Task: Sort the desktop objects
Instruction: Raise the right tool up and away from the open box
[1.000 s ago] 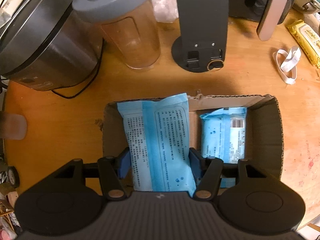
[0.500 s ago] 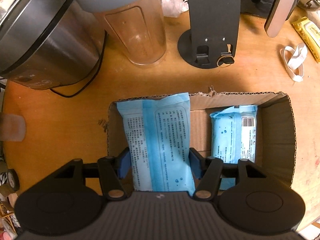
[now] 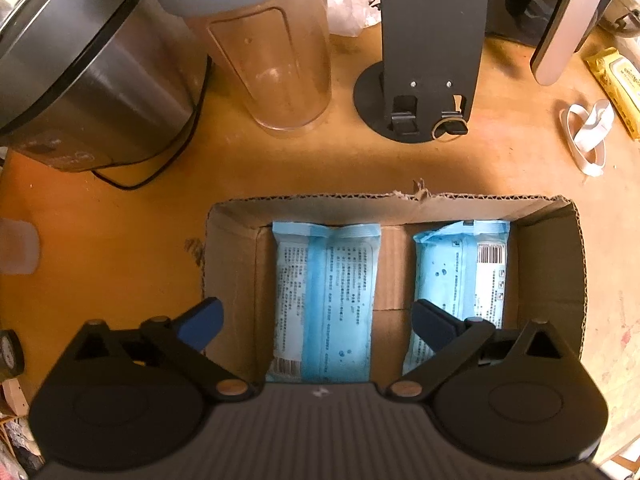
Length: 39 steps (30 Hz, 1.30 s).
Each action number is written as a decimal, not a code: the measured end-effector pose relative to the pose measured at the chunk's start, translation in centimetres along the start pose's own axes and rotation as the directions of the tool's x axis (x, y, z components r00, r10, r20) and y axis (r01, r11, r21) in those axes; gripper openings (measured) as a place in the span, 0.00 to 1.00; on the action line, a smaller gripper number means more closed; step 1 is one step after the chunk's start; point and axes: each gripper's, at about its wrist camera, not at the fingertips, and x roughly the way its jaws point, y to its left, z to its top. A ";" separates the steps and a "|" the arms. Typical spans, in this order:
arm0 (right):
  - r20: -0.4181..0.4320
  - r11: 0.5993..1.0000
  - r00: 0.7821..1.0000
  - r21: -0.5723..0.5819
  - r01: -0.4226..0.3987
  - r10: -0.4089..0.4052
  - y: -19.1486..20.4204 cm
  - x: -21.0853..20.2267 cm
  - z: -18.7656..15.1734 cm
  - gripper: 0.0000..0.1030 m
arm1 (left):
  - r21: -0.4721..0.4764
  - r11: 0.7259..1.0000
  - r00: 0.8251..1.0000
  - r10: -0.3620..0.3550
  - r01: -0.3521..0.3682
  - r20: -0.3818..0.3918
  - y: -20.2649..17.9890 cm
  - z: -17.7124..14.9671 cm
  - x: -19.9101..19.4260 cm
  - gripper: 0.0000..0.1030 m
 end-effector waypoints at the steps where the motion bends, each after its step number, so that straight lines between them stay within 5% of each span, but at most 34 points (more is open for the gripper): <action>1: -0.001 1.000 1.000 -0.004 0.000 0.000 0.0 0.0 -0.1 1.00 | 0.001 1.000 1.000 -0.002 0.002 0.001 -0.1 0.0 0.0 1.00; 29: 0.026 0.998 0.997 -0.014 -0.066 0.067 -3.4 -10.0 -3.2 1.00 | 0.004 1.000 0.998 0.022 -0.022 0.059 -3.2 -0.1 -4.5 1.00; 39: 0.045 0.998 0.997 -0.015 -0.060 0.060 -6.3 -11.4 -3.5 1.00 | 0.018 1.000 0.999 0.014 -0.015 0.046 -5.1 0.1 -3.5 1.00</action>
